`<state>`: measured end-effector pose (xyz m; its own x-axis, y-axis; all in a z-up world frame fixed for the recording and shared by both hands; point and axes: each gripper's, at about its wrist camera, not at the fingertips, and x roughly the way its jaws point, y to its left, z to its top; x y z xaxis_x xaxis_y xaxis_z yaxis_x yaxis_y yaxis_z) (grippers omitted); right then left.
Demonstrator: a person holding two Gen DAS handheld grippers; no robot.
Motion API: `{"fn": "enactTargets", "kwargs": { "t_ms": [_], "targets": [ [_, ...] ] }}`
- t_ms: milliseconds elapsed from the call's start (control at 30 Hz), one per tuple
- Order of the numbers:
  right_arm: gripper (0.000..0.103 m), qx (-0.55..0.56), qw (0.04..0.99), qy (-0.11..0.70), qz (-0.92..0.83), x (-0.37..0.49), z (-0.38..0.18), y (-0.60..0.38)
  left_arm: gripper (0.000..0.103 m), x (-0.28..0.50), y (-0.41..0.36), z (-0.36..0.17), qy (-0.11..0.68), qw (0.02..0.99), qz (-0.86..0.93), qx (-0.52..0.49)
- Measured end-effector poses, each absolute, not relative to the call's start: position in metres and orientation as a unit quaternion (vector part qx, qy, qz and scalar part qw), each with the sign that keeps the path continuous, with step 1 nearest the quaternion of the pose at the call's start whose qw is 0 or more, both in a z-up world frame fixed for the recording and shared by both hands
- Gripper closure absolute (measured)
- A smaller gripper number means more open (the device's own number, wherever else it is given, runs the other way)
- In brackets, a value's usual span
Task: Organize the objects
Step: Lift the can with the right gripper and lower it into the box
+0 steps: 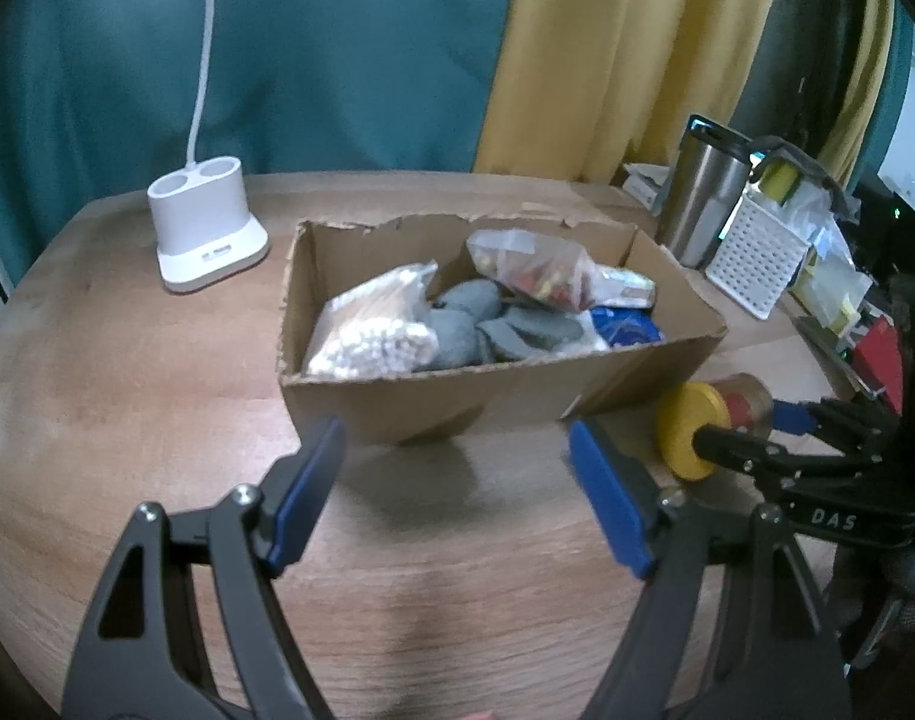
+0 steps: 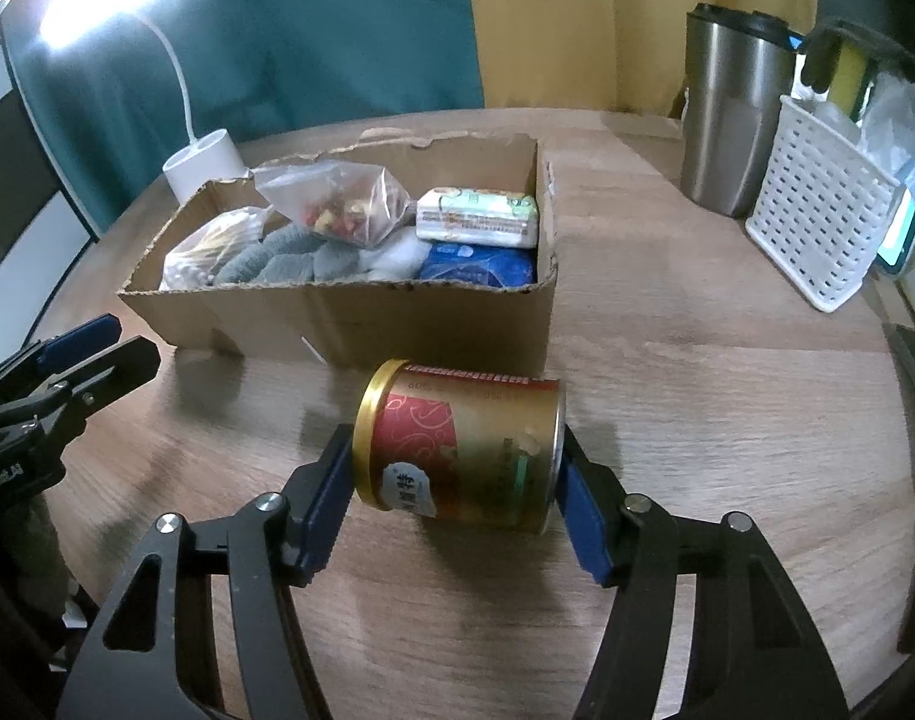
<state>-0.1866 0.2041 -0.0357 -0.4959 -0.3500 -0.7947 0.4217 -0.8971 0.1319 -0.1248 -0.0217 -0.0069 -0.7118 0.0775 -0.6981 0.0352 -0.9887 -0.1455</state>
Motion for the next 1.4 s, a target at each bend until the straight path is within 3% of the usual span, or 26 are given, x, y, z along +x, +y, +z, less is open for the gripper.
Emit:
{"fn": "enactTargets", "kwargs": {
  "t_ms": [833,1400],
  "targets": [
    [0.037,0.394,0.235,0.047,-0.887,-0.187,0.023,0.206,0.024,-0.138,-0.018,0.017,-0.073,0.02,0.932,-0.355],
    [0.037,0.391,0.245,0.046,-0.886,-0.219,0.025,0.19,0.024,-0.163,-0.036,0.011,-0.082,0.003,0.928,-0.363]
  ]
}}
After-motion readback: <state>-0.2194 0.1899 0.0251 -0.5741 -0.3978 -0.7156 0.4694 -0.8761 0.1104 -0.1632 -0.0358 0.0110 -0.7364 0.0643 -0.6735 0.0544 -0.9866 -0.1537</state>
